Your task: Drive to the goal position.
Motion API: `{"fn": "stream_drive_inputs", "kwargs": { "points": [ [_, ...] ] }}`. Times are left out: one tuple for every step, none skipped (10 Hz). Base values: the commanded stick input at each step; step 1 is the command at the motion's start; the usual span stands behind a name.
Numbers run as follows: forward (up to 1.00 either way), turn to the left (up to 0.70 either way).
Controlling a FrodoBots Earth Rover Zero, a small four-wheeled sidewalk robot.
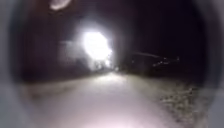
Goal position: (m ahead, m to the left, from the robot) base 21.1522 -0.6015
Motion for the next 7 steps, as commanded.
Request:
{"fn": "stream_drive_inputs", "kwargs": {
  "points": [
    [1.00, 0.17],
    [1.00, 0.22],
    [1.00, 0.00],
    [1.00, 0.00],
    [1.00, 0.00],
    [1.00, 0.00],
    [1.00, 0.00]
  ]
}}
